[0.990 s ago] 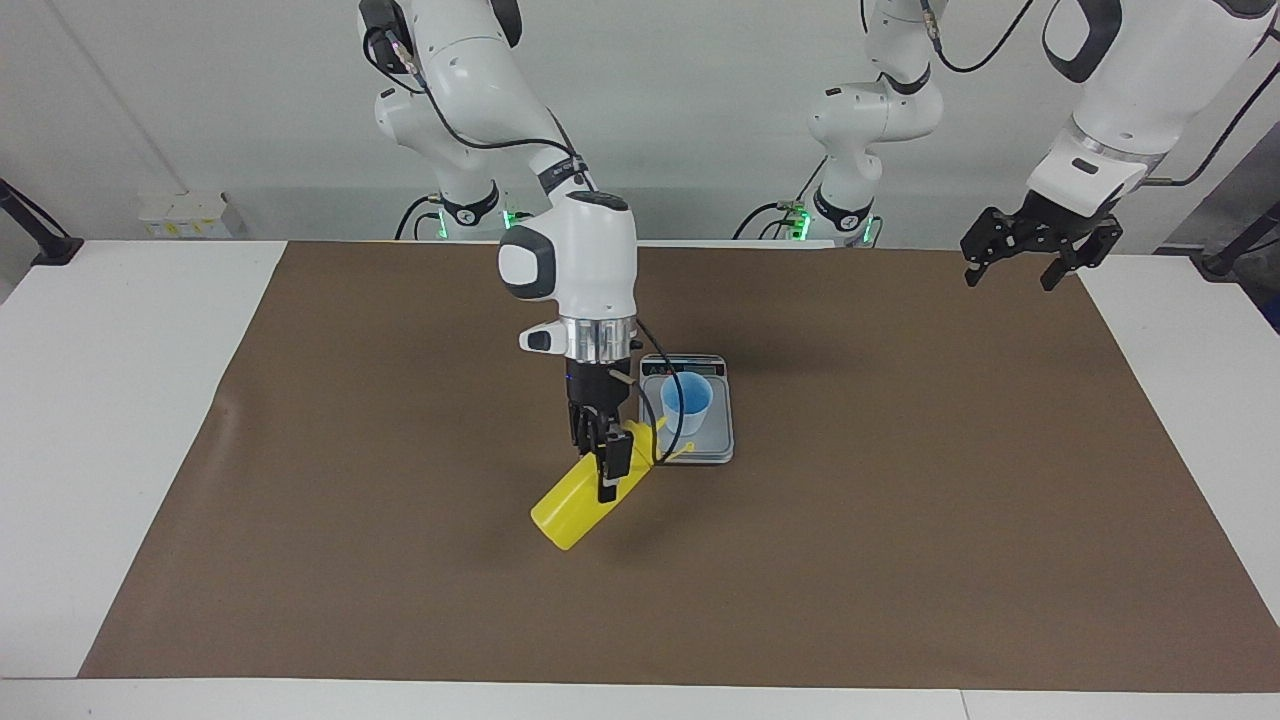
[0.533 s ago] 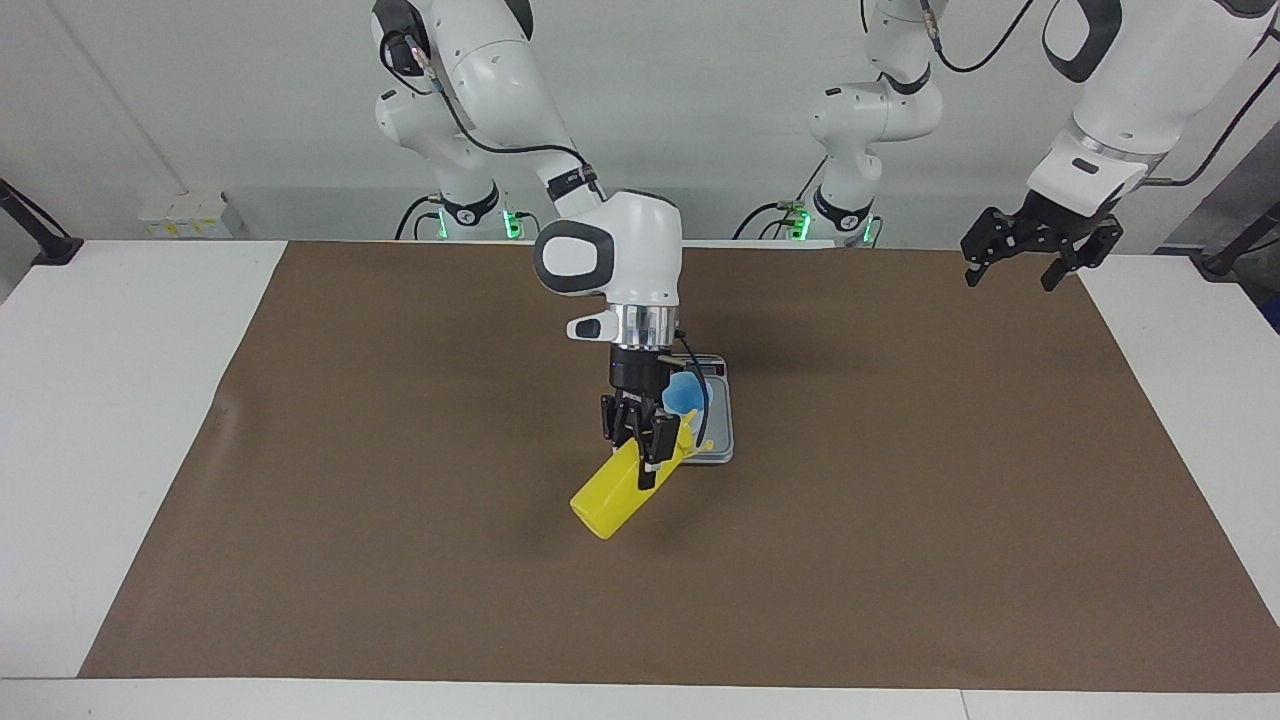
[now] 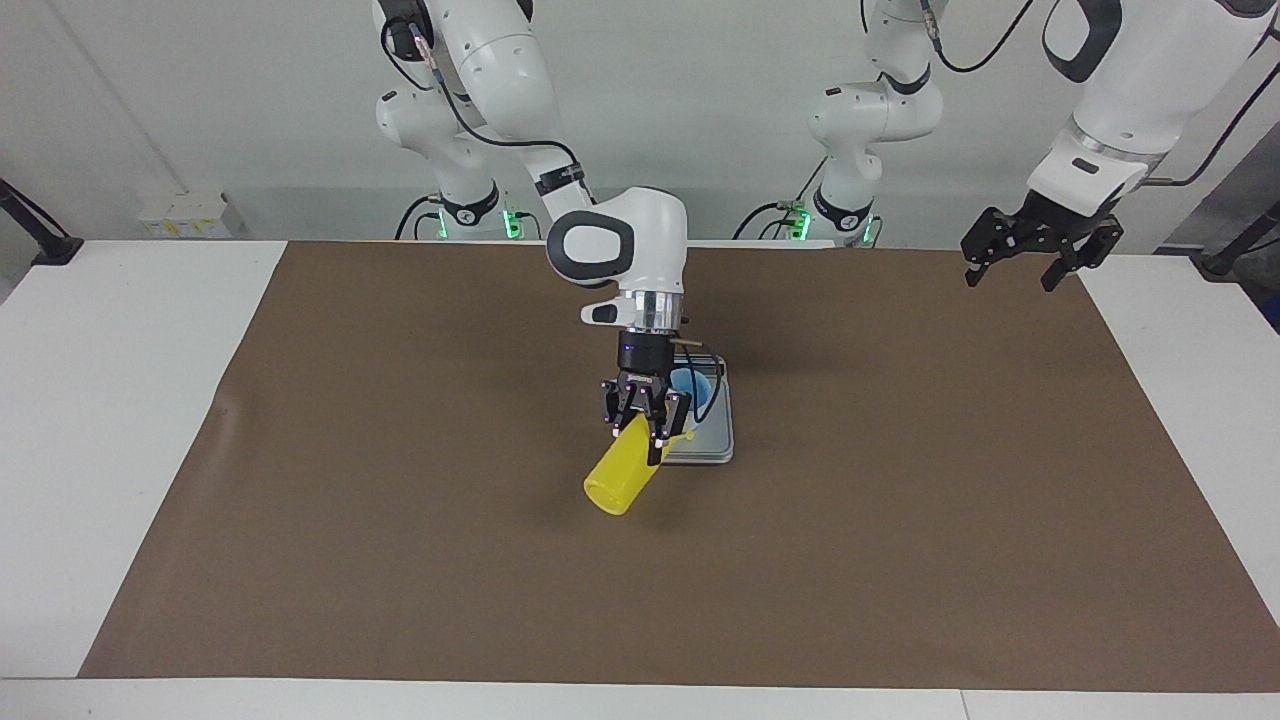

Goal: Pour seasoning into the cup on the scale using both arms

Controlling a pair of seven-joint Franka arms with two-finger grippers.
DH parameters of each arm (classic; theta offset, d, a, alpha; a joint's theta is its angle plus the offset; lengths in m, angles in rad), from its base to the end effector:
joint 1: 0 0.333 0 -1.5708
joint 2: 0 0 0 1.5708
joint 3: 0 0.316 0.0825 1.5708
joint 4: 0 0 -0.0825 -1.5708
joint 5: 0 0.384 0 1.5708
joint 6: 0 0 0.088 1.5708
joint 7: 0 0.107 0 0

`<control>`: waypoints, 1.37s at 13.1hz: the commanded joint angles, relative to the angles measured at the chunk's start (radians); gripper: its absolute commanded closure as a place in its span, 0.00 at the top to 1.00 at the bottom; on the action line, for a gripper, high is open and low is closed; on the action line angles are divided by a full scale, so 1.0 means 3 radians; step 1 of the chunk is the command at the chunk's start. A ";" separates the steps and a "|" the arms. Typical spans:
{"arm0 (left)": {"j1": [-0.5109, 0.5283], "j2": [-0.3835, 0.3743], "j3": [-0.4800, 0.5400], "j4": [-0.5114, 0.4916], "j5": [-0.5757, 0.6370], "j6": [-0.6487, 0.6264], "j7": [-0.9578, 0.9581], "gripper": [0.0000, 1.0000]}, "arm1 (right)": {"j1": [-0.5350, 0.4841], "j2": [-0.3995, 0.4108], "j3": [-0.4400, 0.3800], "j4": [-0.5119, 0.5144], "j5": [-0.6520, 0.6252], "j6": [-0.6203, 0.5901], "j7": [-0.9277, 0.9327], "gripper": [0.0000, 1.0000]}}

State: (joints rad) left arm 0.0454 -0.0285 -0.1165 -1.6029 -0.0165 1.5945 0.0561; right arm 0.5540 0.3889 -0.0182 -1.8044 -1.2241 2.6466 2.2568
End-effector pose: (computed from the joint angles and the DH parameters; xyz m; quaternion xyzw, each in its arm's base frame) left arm 0.5464 -0.0416 0.6270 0.9979 -0.0634 0.0099 0.0067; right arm 0.5644 0.3655 0.3652 -0.8469 0.3214 -0.4081 0.1136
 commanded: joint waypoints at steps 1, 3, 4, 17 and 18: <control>0.0038 -0.0074 -0.0021 -0.0102 -0.0037 0.0079 0.0038 1.00 | -0.0006 -0.0141 -0.0011 -0.0116 -0.0250 0.0060 0.0091 0.00; 0.0038 -0.0074 -0.0021 -0.0102 -0.0037 0.0079 0.0038 1.00 | -0.0001 -0.0141 -0.0006 -0.0101 -0.0261 0.0045 0.0091 0.00; 0.0038 -0.0074 -0.0021 -0.0102 -0.0037 0.0079 0.0038 1.00 | -0.0001 -0.0141 0.0004 -0.0096 -0.0261 0.0039 0.0096 0.00; 0.0028 -0.0099 -0.0021 -0.0143 -0.0027 0.0095 0.0094 1.00 | -0.0281 -0.0432 0.0030 -0.0044 0.2124 0.0055 -0.0051 0.00; 0.0022 -0.0099 -0.0021 -0.0133 -0.0027 0.0064 0.0206 1.00 | -0.0348 -0.0432 0.0030 -0.0065 0.2370 0.0045 -0.0138 0.00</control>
State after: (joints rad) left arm 0.0454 -0.0285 -0.1185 -1.6068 -0.0165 1.5990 0.0713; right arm 0.4943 0.2843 -0.0205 -1.8057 -0.6176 2.6477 2.2483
